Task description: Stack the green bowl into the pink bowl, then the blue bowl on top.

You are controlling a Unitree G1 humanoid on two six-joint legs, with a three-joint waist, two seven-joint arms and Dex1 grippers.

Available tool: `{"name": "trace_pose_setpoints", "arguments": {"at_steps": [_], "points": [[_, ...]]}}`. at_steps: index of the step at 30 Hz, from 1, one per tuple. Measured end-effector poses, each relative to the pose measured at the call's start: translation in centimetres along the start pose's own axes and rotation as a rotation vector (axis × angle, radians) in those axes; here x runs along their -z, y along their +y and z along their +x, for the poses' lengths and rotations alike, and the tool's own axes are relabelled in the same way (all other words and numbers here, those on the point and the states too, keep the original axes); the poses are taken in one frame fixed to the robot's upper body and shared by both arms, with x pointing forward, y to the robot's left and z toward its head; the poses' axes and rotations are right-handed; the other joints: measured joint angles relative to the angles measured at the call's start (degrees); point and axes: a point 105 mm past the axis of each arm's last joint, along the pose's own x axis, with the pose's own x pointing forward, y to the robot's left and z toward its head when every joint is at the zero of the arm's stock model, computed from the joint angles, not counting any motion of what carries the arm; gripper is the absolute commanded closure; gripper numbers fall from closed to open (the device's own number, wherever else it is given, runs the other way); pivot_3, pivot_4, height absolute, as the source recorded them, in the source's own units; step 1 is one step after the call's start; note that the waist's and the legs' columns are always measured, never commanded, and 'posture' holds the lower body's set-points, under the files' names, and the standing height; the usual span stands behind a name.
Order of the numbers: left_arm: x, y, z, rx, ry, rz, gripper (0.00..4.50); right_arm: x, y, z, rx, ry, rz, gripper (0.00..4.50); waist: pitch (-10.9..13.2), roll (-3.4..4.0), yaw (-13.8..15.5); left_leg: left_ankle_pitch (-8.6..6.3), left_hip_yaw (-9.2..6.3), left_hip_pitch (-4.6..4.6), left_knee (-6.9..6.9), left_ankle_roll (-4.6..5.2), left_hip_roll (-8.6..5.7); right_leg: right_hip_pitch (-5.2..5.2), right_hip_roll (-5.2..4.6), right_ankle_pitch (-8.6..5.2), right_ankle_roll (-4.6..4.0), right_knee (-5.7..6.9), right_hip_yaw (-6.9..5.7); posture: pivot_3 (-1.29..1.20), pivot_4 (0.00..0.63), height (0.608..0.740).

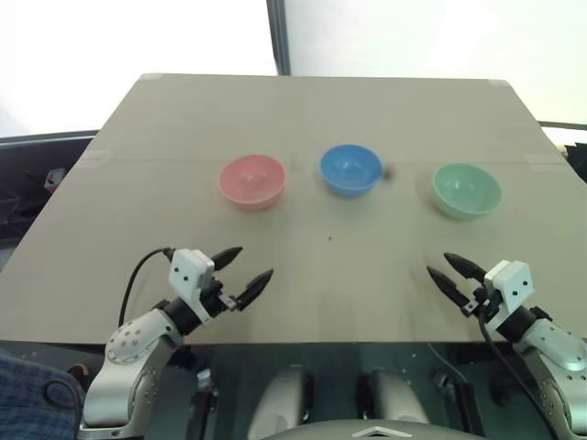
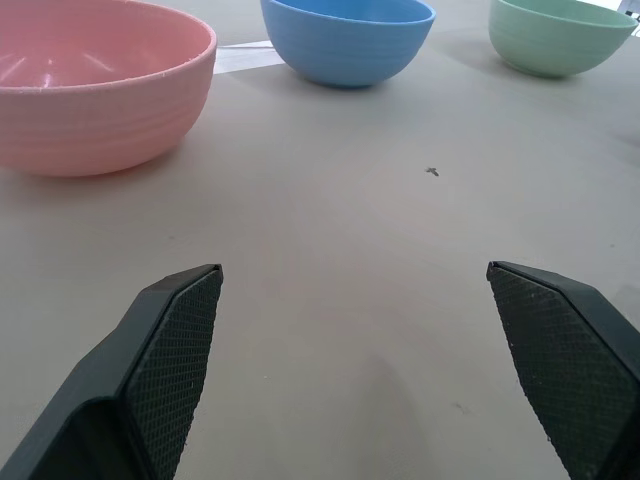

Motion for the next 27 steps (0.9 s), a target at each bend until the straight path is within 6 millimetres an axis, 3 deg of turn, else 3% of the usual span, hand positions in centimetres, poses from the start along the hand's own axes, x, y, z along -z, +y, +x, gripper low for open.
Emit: {"name": "trace_pose_setpoints", "arguments": {"at_steps": [27], "points": [[-0.7,-0.6,1.0,0.052,-0.034,-0.002,0.00,-0.2,-0.1,0.2,-0.006,-0.009,-0.017,2.42,0.0,0.01,0.0,0.00,0.00,0.01,0.00,0.00,0.00,0.00,0.00,0.01,0.01,0.01,0.00,0.00,0.150,0.740]]}}
